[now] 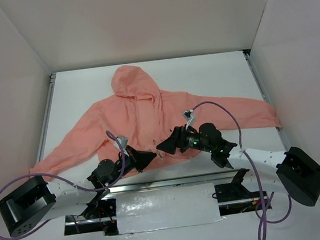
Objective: Zip up the jacket
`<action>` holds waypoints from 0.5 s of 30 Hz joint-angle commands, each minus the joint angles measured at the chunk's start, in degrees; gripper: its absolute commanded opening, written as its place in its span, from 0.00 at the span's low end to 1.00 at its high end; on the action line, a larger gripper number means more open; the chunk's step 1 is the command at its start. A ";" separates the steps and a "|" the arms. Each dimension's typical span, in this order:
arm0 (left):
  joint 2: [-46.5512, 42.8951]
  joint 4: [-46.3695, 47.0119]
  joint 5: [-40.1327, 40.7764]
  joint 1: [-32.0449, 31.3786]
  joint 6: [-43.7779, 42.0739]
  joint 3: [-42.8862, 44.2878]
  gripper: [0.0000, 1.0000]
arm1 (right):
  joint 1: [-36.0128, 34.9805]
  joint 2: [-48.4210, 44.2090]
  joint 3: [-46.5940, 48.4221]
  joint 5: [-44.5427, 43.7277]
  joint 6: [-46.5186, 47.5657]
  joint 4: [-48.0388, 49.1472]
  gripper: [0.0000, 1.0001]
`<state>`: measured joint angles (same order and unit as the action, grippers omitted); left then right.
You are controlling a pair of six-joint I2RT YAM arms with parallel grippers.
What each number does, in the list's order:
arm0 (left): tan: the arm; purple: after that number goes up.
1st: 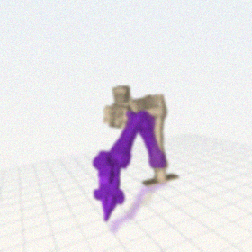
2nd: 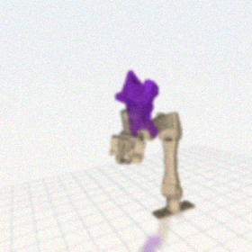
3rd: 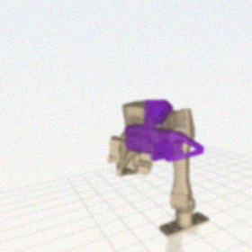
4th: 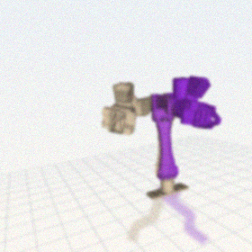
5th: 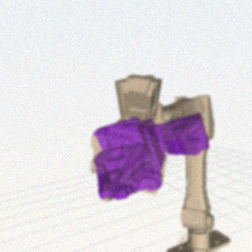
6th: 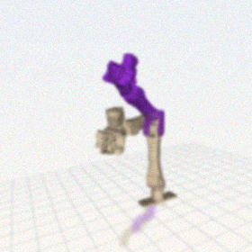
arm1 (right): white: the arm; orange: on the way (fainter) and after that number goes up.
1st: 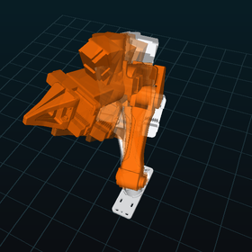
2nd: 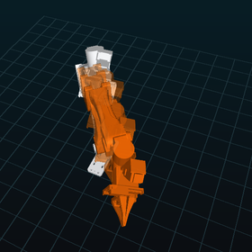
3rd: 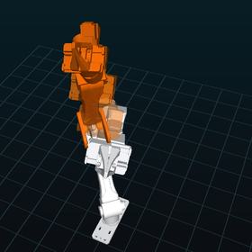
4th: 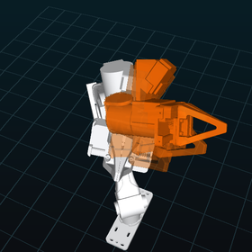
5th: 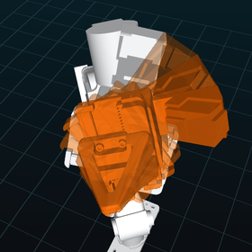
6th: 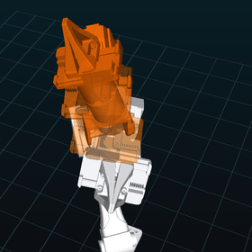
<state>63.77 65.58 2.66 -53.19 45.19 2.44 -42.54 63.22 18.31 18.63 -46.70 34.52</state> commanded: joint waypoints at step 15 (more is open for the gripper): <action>0.48 5.78 -1.60 -0.34 -0.89 -7.18 0.00 | 0.09 5.85 -13.91 14.68 -2.43 31.04 0.91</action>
<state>63.61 65.78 2.20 -53.19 45.19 2.44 -42.46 66.74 4.58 29.85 -47.92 52.03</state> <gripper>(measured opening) 0.093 0.918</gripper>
